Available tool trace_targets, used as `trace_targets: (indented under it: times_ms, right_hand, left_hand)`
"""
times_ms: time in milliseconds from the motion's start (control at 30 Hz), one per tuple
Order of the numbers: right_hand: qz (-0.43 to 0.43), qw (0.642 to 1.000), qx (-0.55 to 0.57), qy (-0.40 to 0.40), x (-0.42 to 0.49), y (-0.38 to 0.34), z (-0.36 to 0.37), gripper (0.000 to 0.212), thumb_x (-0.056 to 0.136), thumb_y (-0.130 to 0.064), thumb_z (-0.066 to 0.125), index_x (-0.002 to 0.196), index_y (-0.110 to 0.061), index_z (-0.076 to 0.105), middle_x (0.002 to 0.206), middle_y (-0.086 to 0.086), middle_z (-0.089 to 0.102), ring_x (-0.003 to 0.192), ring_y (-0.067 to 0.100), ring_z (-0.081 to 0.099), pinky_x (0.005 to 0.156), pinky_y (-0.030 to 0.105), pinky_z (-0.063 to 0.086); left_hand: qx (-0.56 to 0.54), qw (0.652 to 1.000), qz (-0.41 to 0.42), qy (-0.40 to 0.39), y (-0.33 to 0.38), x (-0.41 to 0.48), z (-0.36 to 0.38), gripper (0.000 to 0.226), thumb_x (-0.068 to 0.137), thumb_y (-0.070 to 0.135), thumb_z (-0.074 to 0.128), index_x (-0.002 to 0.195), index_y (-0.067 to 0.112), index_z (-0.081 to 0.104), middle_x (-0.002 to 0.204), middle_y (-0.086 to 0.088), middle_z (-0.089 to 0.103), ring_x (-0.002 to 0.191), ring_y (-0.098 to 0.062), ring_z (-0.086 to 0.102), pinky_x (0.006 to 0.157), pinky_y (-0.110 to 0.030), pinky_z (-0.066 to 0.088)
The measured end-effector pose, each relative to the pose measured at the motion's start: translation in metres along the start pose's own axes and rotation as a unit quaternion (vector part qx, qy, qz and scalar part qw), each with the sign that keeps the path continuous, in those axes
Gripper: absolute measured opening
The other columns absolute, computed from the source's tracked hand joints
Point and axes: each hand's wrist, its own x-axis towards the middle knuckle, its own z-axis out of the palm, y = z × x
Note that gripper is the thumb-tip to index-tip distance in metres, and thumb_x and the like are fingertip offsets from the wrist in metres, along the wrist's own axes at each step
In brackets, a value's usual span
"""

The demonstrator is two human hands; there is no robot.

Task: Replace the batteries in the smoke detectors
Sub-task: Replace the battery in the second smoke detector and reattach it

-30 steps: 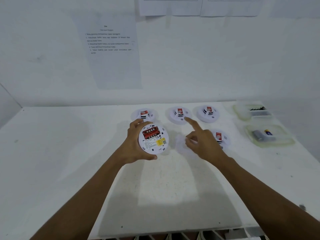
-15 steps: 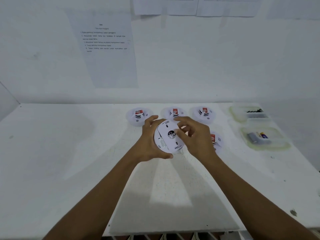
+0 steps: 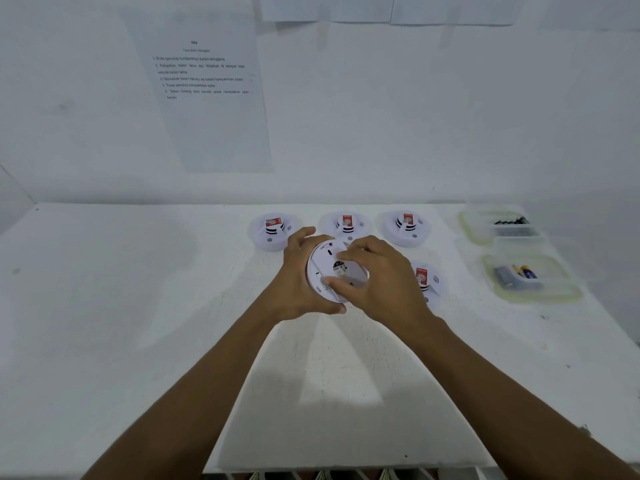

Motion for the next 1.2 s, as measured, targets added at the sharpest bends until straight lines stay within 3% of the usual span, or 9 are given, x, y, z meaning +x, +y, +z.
trace_targets:
  times_ms: [167,267,333,467,567,700,833,1067,1200]
  right_hand:
    - [0.004,0.998,-0.003,-0.07,0.007,-0.003,-0.005,0.053,0.081,-0.051,0.072,0.125,-0.021,0.067,0.125,0.002,0.063,0.112,0.02,0.058,0.098,0.034,0.046]
    - [0.01,0.997,0.013,-0.071,0.01,-0.007,-0.004,0.052,0.081,-0.05,0.073,0.124,-0.021,0.068,0.126,0.002,0.064,0.112,0.02,0.06,0.099,0.035,0.046]
    - [0.031,0.997,0.041,-0.052,0.012,-0.011,-0.003,0.051,0.079,-0.05,0.075,0.121,-0.022,0.07,0.123,0.001,0.067,0.105,0.019,0.063,0.097,0.038,0.05]
    - [0.088,0.992,0.094,-0.01,0.014,-0.016,0.001,0.047,0.076,-0.048,0.078,0.115,-0.023,0.072,0.114,0.0,0.072,0.092,0.016,0.067,0.089,0.039,0.056]
    - [0.113,0.985,0.13,-0.009,0.016,-0.017,0.003,0.044,0.075,-0.043,0.08,0.113,-0.021,0.073,0.111,-0.001,0.073,0.087,0.013,0.069,0.084,0.033,0.058]
    - [0.174,0.95,0.253,-0.057,0.024,-0.012,-0.002,0.03,0.082,-0.043,0.074,0.106,-0.024,0.076,0.101,-0.008,0.075,0.088,0.008,0.07,0.086,0.034,0.059]
    - [0.185,0.933,0.297,-0.086,0.029,-0.016,-0.003,0.056,0.068,-0.059,0.077,0.116,-0.031,0.067,0.1,-0.008,0.075,0.089,0.01,0.072,0.082,0.039,0.061]
    - [0.208,0.899,0.372,-0.096,0.038,-0.009,-0.005,0.044,0.076,-0.025,0.079,0.114,-0.028,0.056,0.084,0.011,0.075,0.083,0.025,0.073,0.076,0.046,0.061]
    - [0.223,0.866,0.44,-0.077,0.042,0.006,-0.008,0.033,0.085,-0.021,0.075,0.112,-0.023,0.056,0.092,0.012,0.075,0.088,0.03,0.072,0.076,0.045,0.058]
  left_hand:
    - [-0.01,0.999,0.025,0.02,0.001,0.001,0.001,0.105,0.045,0.075,0.077,0.132,0.057,0.022,0.143,0.012,0.024,0.139,-0.016,0.027,0.116,-0.027,0.027]
    - [-0.015,0.999,0.02,0.032,0.0,0.002,0.0,0.105,0.047,0.082,0.072,0.132,0.036,0.03,0.146,0.004,0.027,0.137,-0.023,0.032,0.115,-0.032,0.03]
    - [-0.02,0.999,0.015,0.034,0.001,0.002,-0.003,0.105,0.046,0.08,0.074,0.13,0.034,0.03,0.147,-0.005,0.028,0.136,-0.021,0.034,0.113,-0.024,0.03]
    - [-0.006,1.0,0.013,0.026,0.003,0.003,-0.007,0.098,0.046,0.062,0.08,0.128,0.041,0.031,0.14,0.012,0.031,0.13,-0.005,0.035,0.106,-0.009,0.029]
    - [-0.015,1.0,-0.014,0.017,0.009,0.001,-0.008,0.097,0.048,0.08,0.072,0.124,0.04,0.027,0.129,0.022,0.038,0.119,0.009,0.041,0.097,-0.001,0.03]
    - [-0.011,0.998,-0.015,0.064,0.011,-0.003,-0.014,0.094,0.049,0.047,0.086,0.128,0.038,0.036,0.123,0.027,0.047,0.11,0.012,0.049,0.093,-0.008,0.04]
    - [-0.001,0.997,-0.041,0.073,0.018,-0.002,-0.016,0.109,0.04,0.075,0.077,0.13,0.035,0.032,0.123,0.03,0.037,0.109,0.017,0.038,0.091,-0.003,0.029]
    - [-0.028,0.997,-0.06,0.046,0.019,-0.003,-0.026,0.083,0.047,0.064,0.079,0.118,0.044,0.041,0.119,0.014,0.053,0.108,-0.006,0.054,0.083,-0.013,0.047]
    - [-0.163,0.984,-0.07,0.004,0.021,-0.008,-0.042,0.052,0.081,0.026,0.077,0.126,0.024,0.051,0.117,0.002,0.063,0.105,-0.016,0.063,0.079,-0.027,0.057]
